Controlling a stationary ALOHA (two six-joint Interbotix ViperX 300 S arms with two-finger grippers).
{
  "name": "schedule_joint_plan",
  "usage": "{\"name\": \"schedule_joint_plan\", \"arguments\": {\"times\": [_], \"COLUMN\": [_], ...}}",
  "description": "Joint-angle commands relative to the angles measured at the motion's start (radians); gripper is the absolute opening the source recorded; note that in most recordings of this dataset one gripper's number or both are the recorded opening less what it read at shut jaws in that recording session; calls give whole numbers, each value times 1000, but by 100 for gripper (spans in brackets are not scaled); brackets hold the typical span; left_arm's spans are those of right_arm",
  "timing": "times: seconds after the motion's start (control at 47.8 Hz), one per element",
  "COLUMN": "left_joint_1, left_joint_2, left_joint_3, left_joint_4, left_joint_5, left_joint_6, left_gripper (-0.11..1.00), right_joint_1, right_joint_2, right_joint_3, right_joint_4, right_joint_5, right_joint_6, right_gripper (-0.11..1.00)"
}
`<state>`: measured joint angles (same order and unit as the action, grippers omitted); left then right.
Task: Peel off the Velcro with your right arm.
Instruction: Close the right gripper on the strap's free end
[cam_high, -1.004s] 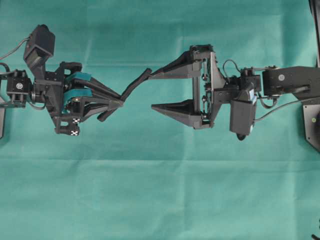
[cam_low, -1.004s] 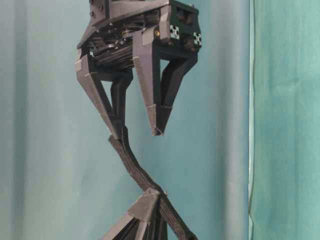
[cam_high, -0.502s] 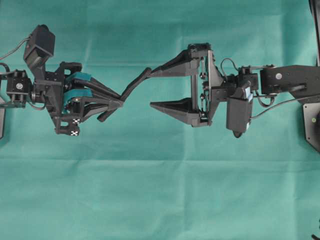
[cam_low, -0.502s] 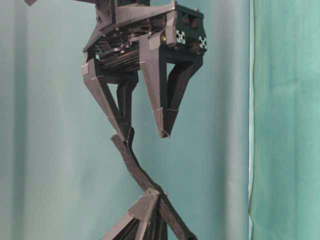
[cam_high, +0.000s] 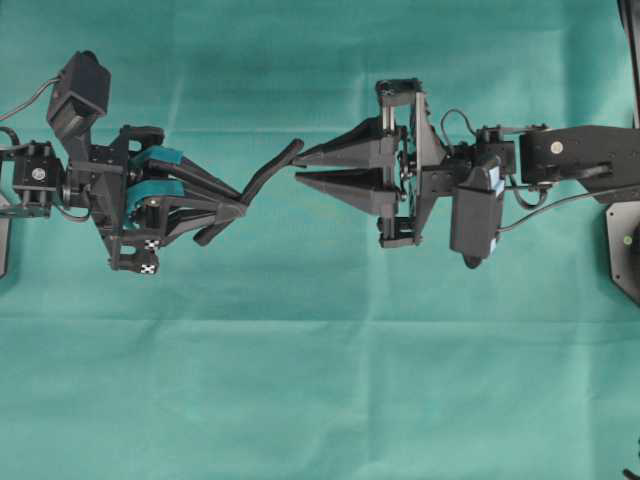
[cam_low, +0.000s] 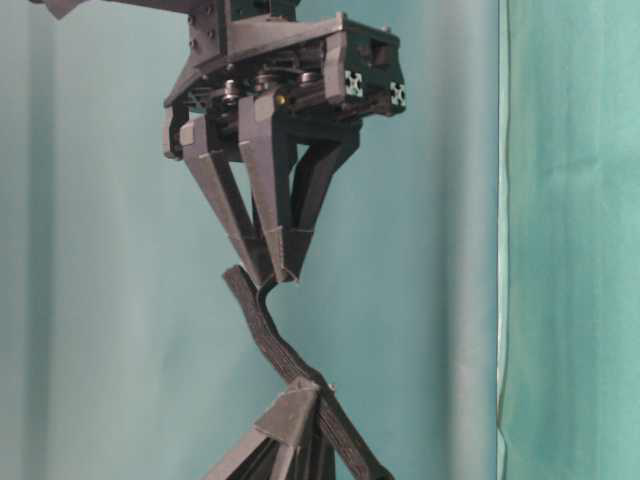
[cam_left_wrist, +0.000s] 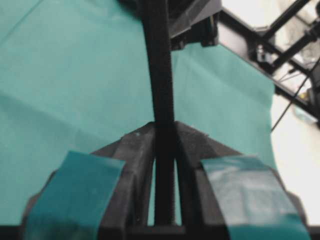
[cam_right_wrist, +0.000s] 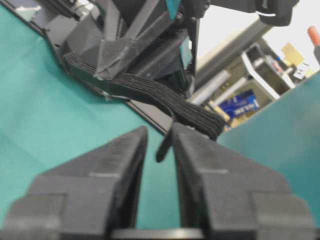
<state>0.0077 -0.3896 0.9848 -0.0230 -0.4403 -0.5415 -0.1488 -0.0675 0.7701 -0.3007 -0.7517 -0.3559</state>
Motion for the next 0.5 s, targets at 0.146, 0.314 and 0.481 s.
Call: {"name": "schedule_joint_plan", "arguments": {"times": [0.146, 0.314, 0.481], "left_joint_1": [-2, -5, -6], "left_joint_2": [-11, -12, -11], "left_joint_3": [-14, -12, -12], "left_joint_4": [-2, 0, 0], "left_joint_5": [-11, -11, -11], "left_joint_6": [2, 2, 2], "left_gripper": [10, 10, 10], "right_joint_1": [2, 2, 2], "right_joint_2": [-9, -9, -8], "right_joint_3": [-23, -23, -21], "right_joint_4": [5, 5, 5], "right_joint_5": [-35, -48, -48], "right_joint_6": [2, 2, 6], "right_gripper": [-9, -9, -9]}}
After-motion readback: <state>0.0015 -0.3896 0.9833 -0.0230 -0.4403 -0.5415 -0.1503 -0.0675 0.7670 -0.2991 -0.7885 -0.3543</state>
